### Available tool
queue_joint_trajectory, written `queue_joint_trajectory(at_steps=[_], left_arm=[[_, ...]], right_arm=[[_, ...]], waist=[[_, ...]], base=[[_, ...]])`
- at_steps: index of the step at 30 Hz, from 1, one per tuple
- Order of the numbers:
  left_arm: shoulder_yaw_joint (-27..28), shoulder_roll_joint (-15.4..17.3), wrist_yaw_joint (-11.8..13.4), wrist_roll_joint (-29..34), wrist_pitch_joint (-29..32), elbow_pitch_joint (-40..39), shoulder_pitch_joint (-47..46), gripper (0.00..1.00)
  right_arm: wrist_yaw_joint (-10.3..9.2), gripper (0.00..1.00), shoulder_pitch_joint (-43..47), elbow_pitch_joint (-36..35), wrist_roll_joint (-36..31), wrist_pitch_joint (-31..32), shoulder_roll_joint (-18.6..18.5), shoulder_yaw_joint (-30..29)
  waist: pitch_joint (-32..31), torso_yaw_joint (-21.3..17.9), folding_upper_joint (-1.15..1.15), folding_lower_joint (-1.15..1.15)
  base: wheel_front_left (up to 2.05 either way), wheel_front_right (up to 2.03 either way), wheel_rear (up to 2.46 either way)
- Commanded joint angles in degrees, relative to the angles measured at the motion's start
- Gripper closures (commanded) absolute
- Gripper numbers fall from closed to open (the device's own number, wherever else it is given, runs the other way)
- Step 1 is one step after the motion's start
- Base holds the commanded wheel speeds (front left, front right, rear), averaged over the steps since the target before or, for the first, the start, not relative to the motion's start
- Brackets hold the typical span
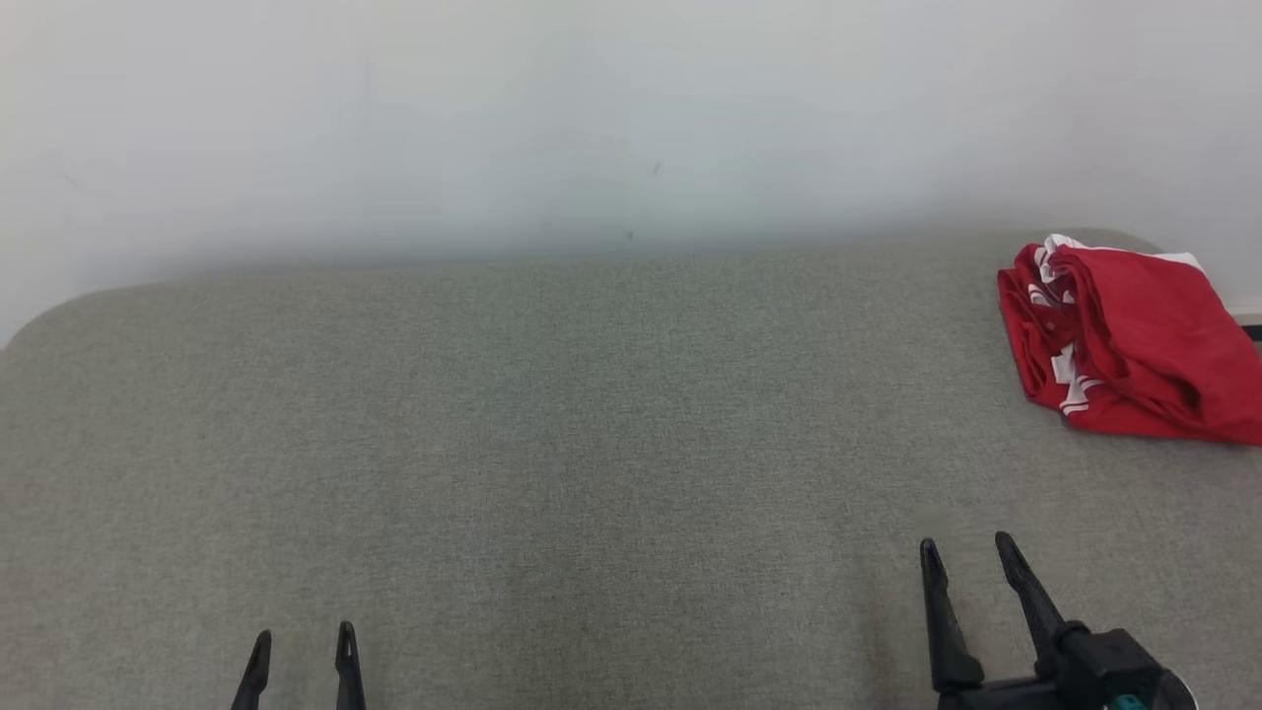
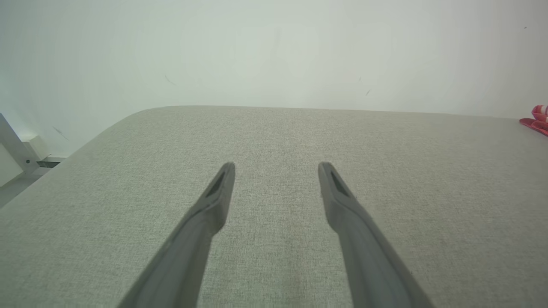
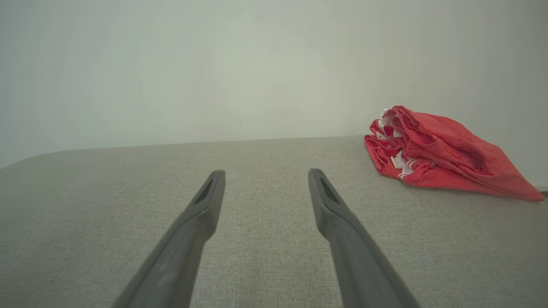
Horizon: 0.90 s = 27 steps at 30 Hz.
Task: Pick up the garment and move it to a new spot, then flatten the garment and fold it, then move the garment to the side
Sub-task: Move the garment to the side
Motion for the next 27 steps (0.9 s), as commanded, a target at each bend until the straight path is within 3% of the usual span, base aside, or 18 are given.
queue_joint_trajectory(at_steps=[1, 9, 27], left_arm=[[0.02, -0.04, 0.28, 0.26, -0.16, 0.34, 0.76, 0.0], [-0.36, -0.04, 0.93, 0.73, -0.16, 1.12, 1.0, 0.0], [-0.66, -0.04, 1.39, 1.75, -0.16, -0.1, 1.49, 0.0]], right_arm=[[-0.15, 0.0, 0.68, 0.63, 0.62, -0.19, 0.05, 0.09], [-0.15, 0.0, 1.56, 1.6, 2.65, -0.19, 0.16, 3.73], [-0.15, 0.0, 1.91, 2.07, 3.98, -0.19, 0.18, 5.11]], waist=[[-0.21, 0.23, 0.0, 0.0], [-0.59, 0.93, 0.0, 0.0], [-0.81, 0.99, 0.0, 0.0]], base=[[0.0, 0.0, 0.0], [0.0, 0.0, 0.0], [0.0, 0.0, 0.0]])
